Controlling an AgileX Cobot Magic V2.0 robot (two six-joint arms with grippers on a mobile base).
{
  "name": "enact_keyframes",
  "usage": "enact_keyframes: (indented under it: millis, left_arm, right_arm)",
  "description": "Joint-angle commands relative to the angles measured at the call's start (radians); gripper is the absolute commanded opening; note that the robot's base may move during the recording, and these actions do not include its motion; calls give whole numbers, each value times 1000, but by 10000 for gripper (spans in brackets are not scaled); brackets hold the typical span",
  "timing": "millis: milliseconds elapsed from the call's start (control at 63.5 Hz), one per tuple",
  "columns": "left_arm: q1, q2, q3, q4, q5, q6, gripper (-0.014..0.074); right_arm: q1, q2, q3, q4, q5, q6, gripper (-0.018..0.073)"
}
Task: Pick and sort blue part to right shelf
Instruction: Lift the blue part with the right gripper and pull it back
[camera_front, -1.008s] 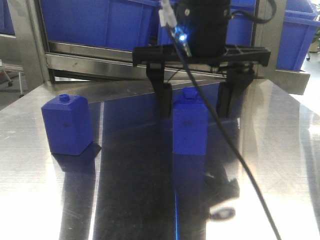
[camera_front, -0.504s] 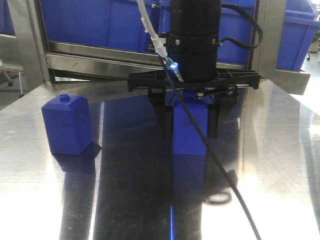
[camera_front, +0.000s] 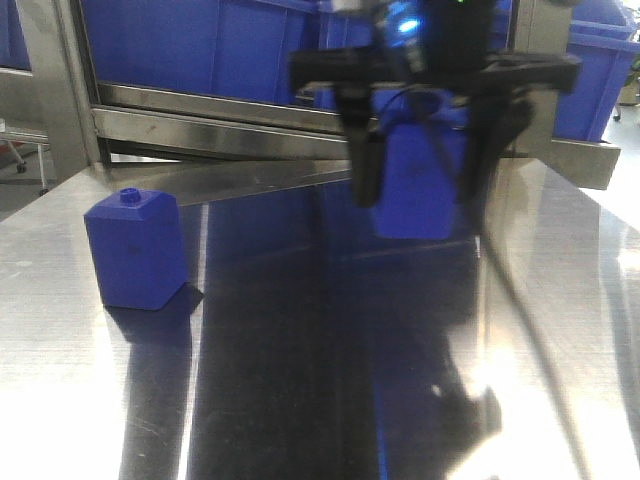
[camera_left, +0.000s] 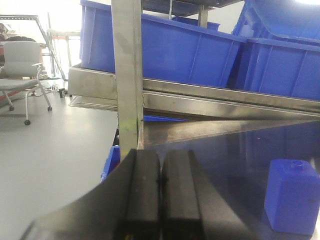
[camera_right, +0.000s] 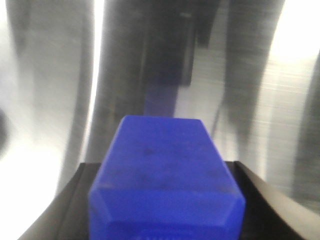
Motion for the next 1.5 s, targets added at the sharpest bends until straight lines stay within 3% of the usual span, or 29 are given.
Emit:
enact_keyframes:
  millis: [0,362,646,787,945,1307,1480]
  left_arm:
    - [-6,-24,24,-1,-82,-8,123]
    - [-6,-24,24,-1,-82,-8,123]
    - [-6,-24,24,-1,-82,-8,123]
    - [-6,-24,24,-1,-82,-8,123]
    - [-6,-24,24,-1,-82,-8,123]
    - [-6,-24,24,-1,-82,-8,123]
    - [-6,-24,24,-1,-82,-8,123]
  right_arm:
    - [-47,-144,66,-27,-47,-128,419]
    - [-356,-537,443,12,-394,-404,419]
    - [-566,-790,667,12,-760,-438,417]
    - [-588,-909,784,5,-941,-438,412]
    - [-588,-1072,911,4,-1050,-438,412]
    - [-588,-1423,1033,-59,-1001,-438,412]
    - [-588,-1461,1037,-59,-970,-438,412]
